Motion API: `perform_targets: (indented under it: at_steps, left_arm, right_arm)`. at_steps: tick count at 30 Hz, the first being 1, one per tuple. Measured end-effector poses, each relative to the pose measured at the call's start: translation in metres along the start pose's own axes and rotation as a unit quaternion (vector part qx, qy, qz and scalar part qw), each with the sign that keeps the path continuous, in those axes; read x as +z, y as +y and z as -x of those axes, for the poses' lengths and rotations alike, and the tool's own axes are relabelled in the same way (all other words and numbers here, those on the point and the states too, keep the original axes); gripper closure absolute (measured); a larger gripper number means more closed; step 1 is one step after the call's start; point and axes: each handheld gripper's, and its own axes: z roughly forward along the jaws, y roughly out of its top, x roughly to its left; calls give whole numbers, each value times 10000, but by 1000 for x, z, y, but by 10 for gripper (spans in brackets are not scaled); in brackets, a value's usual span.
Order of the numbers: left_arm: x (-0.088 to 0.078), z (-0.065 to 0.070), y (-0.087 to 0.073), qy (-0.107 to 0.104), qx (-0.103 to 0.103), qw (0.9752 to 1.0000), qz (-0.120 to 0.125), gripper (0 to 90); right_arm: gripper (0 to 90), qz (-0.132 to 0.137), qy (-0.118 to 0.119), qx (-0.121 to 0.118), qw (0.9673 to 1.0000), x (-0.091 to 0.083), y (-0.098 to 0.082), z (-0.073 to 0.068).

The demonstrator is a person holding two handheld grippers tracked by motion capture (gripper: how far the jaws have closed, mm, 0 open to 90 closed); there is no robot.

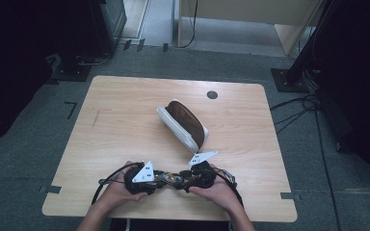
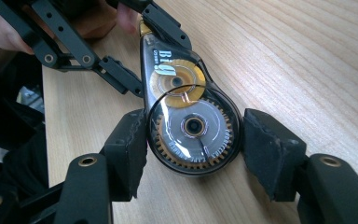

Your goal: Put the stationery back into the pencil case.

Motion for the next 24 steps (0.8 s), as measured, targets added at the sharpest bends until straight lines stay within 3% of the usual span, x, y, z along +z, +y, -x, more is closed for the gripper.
perform_targets:
  at_steps: [8,14,20,24]
  left_arm:
    - [-1,0,0,28,-7,10000,-4,559]
    - [-1,0,-1,23,-22,10000,-9,561]
    - [-1,-1,-1,-4,-71,10000,-25,561]
    - [-1,-1,-1,-19,-103,9999,-26,563]
  right_arm:
    - [407,54,-60,-96,9999,-1,-2,0]
    - [339,37,-184,-503,9986,0,-5,-7]
    - [294,30,-548,-1177,9915,4,-9,-17]
    - [304,49,-757,-1355,9879,7,-11,-19]
